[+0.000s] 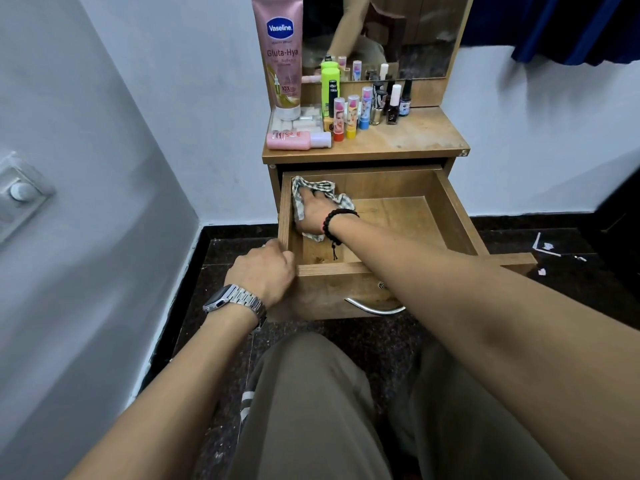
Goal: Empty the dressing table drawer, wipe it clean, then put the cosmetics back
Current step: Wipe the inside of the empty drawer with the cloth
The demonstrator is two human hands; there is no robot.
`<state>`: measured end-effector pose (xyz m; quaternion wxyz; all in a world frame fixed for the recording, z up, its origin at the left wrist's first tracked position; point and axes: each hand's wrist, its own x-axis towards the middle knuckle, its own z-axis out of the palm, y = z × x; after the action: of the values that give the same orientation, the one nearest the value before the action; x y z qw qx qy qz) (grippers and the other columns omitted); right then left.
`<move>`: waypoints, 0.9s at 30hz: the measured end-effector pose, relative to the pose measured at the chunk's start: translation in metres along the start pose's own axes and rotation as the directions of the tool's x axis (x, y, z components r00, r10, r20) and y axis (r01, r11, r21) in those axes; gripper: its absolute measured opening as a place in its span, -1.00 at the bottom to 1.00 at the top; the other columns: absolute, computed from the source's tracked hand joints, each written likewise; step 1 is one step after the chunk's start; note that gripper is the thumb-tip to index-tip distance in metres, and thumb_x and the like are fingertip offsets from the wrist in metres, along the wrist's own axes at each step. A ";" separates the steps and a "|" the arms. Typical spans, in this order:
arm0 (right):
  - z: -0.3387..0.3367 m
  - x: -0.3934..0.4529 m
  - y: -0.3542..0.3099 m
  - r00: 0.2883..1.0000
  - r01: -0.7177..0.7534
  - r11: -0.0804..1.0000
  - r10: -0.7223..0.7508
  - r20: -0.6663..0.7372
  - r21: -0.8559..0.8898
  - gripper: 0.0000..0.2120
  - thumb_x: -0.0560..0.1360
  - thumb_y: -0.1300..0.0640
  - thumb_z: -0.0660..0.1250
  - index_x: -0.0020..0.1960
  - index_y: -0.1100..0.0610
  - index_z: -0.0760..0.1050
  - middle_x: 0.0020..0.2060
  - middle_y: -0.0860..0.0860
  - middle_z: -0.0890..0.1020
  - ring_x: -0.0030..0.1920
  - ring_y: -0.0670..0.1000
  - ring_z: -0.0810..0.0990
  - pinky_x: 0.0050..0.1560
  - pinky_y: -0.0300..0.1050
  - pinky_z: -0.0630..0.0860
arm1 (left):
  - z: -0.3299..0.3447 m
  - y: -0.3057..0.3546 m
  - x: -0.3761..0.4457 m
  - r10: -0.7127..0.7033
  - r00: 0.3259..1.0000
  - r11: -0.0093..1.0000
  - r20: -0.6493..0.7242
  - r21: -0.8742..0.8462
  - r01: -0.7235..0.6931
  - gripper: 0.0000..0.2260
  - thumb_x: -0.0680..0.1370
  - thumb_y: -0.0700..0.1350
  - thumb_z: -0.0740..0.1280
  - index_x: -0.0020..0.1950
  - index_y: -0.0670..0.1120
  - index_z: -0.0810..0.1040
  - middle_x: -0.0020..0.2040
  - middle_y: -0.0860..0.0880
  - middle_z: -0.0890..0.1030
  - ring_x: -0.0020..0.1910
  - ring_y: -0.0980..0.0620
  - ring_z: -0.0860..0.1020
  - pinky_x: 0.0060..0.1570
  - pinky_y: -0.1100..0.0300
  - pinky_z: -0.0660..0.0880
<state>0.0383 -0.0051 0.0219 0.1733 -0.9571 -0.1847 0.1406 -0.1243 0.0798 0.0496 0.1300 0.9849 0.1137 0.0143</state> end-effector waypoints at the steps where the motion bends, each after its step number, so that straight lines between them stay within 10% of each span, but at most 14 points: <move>1: -0.002 0.000 0.002 1.000 -0.002 1.000 0.002 -0.007 -0.022 -0.27 0.48 -0.01 0.30 0.53 0.04 0.03 0.45 0.22 0.24 0.39 0.24 0.35 0.36 0.12 0.34 | 0.000 0.000 0.000 0.000 1.000 1.000 0.001 0.000 0.000 -0.74 0.57 -0.04 0.04 0.09 -0.11 0.45 0.08 -0.25 0.58 0.03 -0.31 0.53 -0.13 0.05 0.33; 11: -0.042 -0.031 0.071 0.978 -0.189 0.920 0.145 -0.150 -0.344 -0.54 0.52 0.24 0.13 0.42 0.18 0.27 0.36 0.21 0.41 0.32 0.24 0.43 0.26 0.10 0.43 | 0.000 -0.001 0.000 0.004 1.000 1.000 0.013 0.001 -0.004 -0.71 0.58 -0.04 0.02 0.11 -0.10 0.46 0.06 -0.24 0.58 0.01 -0.29 0.54 -0.14 0.07 0.31; 20: -0.128 -0.065 0.100 0.999 0.002 0.687 0.038 0.038 -0.727 -0.81 0.45 0.07 0.30 -0.04 0.17 0.55 -0.09 0.13 0.60 -0.10 0.16 0.59 -0.16 -0.11 0.52 | 0.001 0.000 0.002 -0.013 1.000 1.000 0.012 -0.006 0.013 -0.69 0.57 -0.02 0.03 0.18 -0.07 0.46 0.07 -0.23 0.58 0.01 -0.27 0.54 -0.14 0.08 0.34; 27: -0.123 -0.099 0.115 0.922 0.302 0.340 0.134 0.364 -0.891 -0.69 0.55 -0.12 0.15 0.08 -0.01 0.58 0.01 -0.05 0.63 0.06 -0.01 0.55 0.29 0.07 0.26 | 0.001 -0.003 0.003 0.009 0.999 1.000 0.036 -0.008 -0.009 -0.73 0.57 -0.03 0.02 0.09 -0.08 0.45 0.05 -0.23 0.58 -0.01 -0.27 0.54 -0.15 0.07 0.34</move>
<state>0.0256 -0.1796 0.1090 -0.4374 -0.8244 -0.3112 0.1796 -0.1222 0.0833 0.0477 0.1359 0.9849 0.1068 -0.0024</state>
